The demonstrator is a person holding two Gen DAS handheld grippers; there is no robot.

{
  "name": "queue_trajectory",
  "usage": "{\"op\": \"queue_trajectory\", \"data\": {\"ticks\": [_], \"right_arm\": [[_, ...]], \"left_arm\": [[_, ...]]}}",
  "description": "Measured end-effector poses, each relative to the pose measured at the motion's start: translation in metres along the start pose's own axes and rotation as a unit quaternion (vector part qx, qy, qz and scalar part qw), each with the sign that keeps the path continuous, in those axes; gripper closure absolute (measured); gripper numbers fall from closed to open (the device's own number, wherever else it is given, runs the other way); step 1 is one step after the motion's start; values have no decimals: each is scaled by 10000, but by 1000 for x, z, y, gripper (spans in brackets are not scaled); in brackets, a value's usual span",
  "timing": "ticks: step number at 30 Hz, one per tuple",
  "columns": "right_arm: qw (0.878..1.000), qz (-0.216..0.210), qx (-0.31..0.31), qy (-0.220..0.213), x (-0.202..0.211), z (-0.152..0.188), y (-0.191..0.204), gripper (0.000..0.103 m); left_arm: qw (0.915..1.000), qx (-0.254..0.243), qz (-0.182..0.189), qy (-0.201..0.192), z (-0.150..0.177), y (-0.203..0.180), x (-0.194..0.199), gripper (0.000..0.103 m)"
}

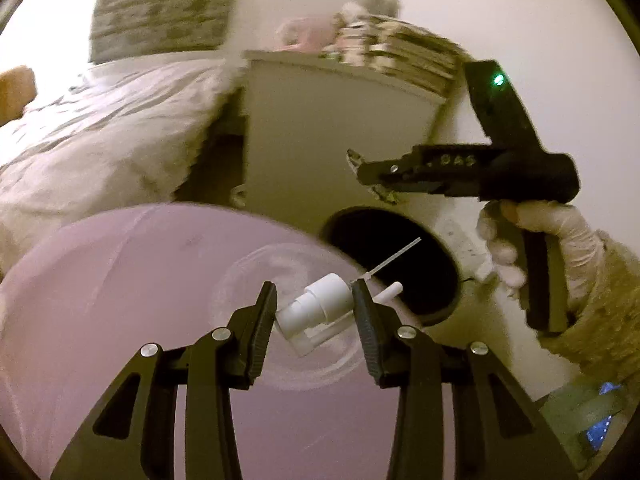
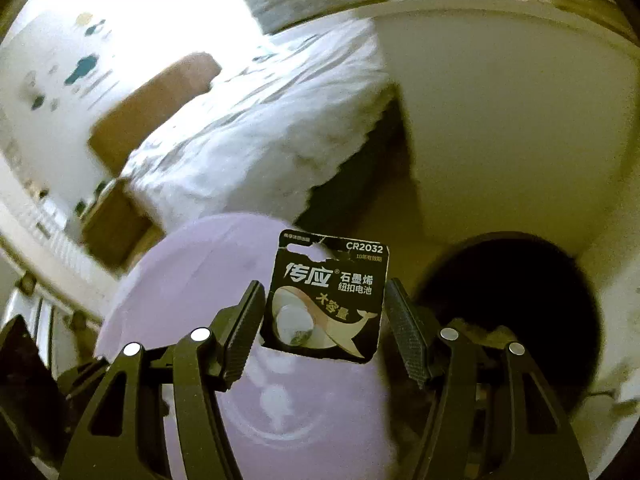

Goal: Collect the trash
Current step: 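Carry both items over the black bin and open both grippers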

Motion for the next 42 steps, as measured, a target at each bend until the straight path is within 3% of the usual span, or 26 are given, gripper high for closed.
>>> {"op": "queue_trajectory", "data": {"ticks": [7,16,26,42], "right_arm": [[9966,432,-702,-56,23,18,-79,41],[9887,692,-1328,37,27,52,-141,41],[9823,884,-1642,167,12,67,-179,41],[9766,1016,-1879,261,-13,73,-211,41]], "left_arm": [[9977,-295,607,41,-22,-60,-39,64],[9930,-124,1075,477,-22,-86,-90,64],[9906,-132,1044,876,-18,-93,-134,64],[9838,-652,838,1444,-9,-112,-186,64]]}}
Point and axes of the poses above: each gripper's, at about its wrist camera, not at the fingertips, and x roughly against the way its jaws point, y to its left, z to its underside, the point moved 8 cm from there along -x, roughly the way its jaws point, and after that the axes turned 6 degrees about x, right-handed, at the moved point
